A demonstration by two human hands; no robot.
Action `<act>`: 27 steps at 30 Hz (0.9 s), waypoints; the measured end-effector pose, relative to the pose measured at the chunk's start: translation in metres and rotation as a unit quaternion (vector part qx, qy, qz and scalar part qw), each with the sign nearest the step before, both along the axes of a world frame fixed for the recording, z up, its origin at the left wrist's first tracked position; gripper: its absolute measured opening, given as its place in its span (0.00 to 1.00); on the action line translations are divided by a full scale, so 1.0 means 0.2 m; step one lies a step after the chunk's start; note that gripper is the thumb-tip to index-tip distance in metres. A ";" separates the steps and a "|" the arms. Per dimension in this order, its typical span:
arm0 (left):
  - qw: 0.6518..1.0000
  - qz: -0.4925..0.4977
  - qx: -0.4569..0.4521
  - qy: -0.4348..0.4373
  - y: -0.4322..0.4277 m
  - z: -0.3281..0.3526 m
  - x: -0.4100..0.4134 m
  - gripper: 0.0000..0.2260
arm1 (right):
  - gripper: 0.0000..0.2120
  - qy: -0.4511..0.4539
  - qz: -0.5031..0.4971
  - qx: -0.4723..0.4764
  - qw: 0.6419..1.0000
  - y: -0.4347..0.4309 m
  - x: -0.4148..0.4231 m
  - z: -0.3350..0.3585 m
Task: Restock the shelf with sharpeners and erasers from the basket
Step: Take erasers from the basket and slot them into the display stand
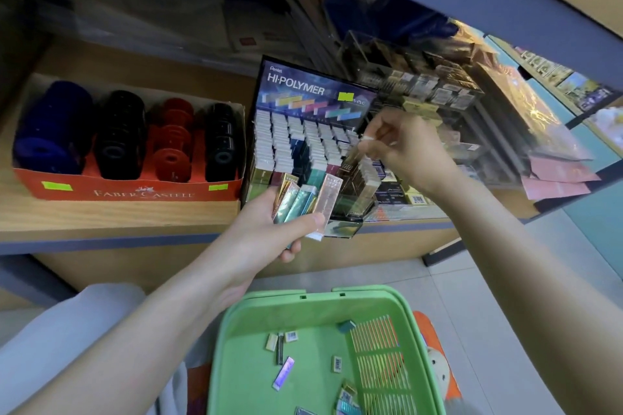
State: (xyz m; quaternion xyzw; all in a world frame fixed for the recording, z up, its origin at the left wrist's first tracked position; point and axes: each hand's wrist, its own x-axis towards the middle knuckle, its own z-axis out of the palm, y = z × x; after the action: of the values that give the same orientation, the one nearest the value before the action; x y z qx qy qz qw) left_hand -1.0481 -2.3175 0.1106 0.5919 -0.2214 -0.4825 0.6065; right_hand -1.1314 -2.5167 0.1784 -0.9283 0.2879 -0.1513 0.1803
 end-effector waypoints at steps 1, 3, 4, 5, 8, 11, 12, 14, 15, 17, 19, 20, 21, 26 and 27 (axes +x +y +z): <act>1.000 -0.001 -0.003 0.002 0.00 0.00 0.00 0.18 | 0.07 0.018 -0.001 -0.002 1.000 -0.01 0.00 0.01; 1.000 -0.002 -0.004 0.003 0.00 0.01 0.00 0.15 | 0.06 0.027 0.008 0.035 0.999 0.00 0.01 0.02; 1.000 -0.001 -0.003 0.003 0.00 0.01 0.00 0.14 | 0.06 0.022 0.013 0.060 0.998 0.00 0.00 0.02; 1.000 -0.001 -0.004 0.004 0.00 0.01 0.00 0.13 | 0.06 0.017 0.016 0.070 0.997 0.01 0.00 0.02; 1.000 0.000 -0.006 0.001 0.00 0.01 0.00 0.13 | 0.06 0.029 0.011 0.019 0.999 0.00 -0.01 0.01; 1.000 -0.001 -0.010 0.003 0.00 0.02 0.00 0.13 | 0.05 0.062 0.019 -0.022 0.998 0.00 0.00 0.01; 1.000 0.000 -0.011 0.004 0.00 0.02 0.00 0.13 | 0.05 0.069 0.025 -0.027 0.997 0.01 0.01 0.00; 1.000 0.002 -0.012 0.002 0.00 0.02 0.00 0.12 | 0.03 0.070 0.035 -0.042 0.996 0.02 0.01 -0.03; 1.000 0.003 -0.012 0.001 -0.01 0.02 0.01 0.12 | 0.01 0.068 0.042 -0.061 0.995 0.02 0.01 -0.04; 1.000 0.007 -0.010 0.000 -0.01 0.02 0.01 0.12 | 0.03 0.069 0.050 -0.103 0.991 0.03 0.01 -0.07; 1.000 0.010 -0.011 0.003 -0.01 0.02 0.01 0.12 | 0.06 0.083 0.048 -0.134 0.986 0.05 -0.01 -0.07; 1.000 0.011 -0.012 0.004 -0.01 0.02 0.01 0.12 | 0.07 0.085 0.044 -0.157 0.983 0.07 -0.02 -0.06; 1.000 0.013 -0.014 0.003 -0.01 0.02 0.02 0.12 | 0.08 0.073 0.040 -0.174 0.981 0.09 -0.03 -0.06; 1.000 0.006 -0.021 -0.021 -0.01 0.03 0.01 0.10 | 0.14 -0.002 -0.001 0.057 0.998 0.30 -0.08 0.02; 0.999 0.002 -0.024 -0.028 -0.01 0.03 0.01 0.10 | 0.13 0.022 0.012 0.093 0.995 0.32 -0.09 0.03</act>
State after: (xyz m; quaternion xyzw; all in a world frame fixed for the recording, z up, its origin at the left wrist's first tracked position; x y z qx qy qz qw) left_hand -1.0468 -2.3199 0.1161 0.5909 -0.2483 -0.4596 0.6147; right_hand -1.1495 -2.4524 0.1834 -0.9140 0.2935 -0.1015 0.2611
